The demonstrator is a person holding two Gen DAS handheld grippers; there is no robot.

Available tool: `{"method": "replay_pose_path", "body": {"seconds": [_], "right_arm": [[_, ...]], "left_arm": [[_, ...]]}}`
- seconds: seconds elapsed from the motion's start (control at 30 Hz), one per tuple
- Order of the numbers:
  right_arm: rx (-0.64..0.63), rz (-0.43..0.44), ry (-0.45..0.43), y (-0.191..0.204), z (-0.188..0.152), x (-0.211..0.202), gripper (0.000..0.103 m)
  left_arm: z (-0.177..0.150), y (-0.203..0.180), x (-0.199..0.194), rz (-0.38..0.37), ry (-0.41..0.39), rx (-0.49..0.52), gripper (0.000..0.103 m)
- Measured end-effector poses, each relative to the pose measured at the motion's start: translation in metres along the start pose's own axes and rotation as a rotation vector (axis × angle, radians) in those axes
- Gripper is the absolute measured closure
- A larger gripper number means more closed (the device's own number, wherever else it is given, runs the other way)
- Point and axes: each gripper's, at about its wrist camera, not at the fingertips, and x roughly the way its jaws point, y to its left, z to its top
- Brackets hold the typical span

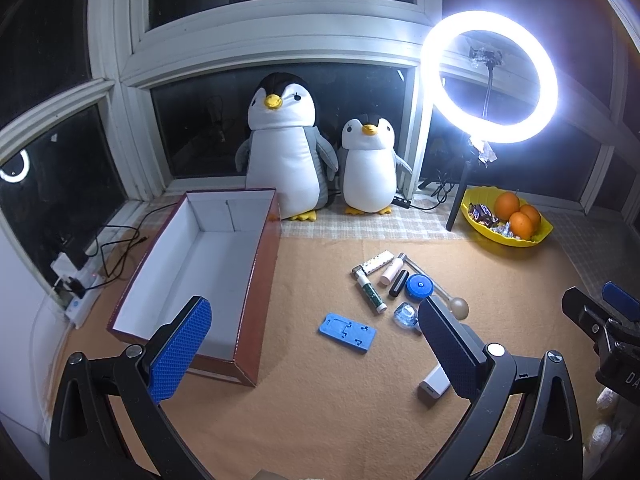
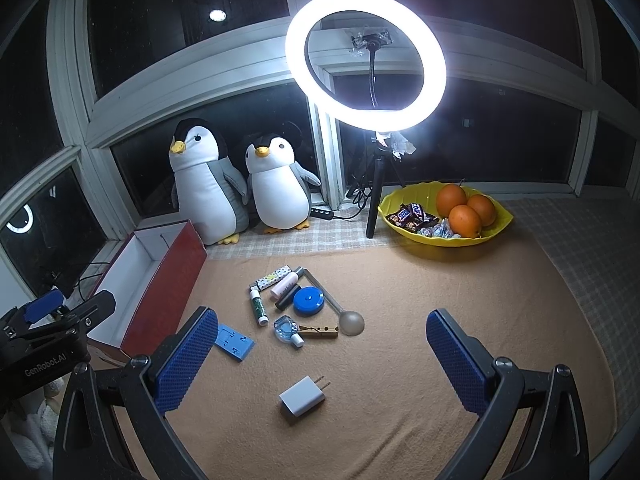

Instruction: Organize rigid objects

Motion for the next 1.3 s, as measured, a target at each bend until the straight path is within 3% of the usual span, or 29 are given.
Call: {"method": "replay_pose_path", "body": {"seconds": [0.73, 0.93, 1.3], "right_arm": [[-0.019, -0.099, 0.003, 0.001, 0.003, 0.0, 0.0], [-0.05, -0.085, 0.015, 0.008, -0.001, 0.004, 0.0], [-0.075, -0.043, 0.043, 0.033, 0.0, 0.027, 0.019]], "left_arm": [[-0.004, 0.014, 0.003, 0.018, 0.0, -0.006, 0.0], [-0.004, 0.046, 0.011, 0.052, 0.02, -0.047, 0.0], [-0.007, 0.127, 0.043, 0.131, 0.097, -0.079, 0.003]]}}
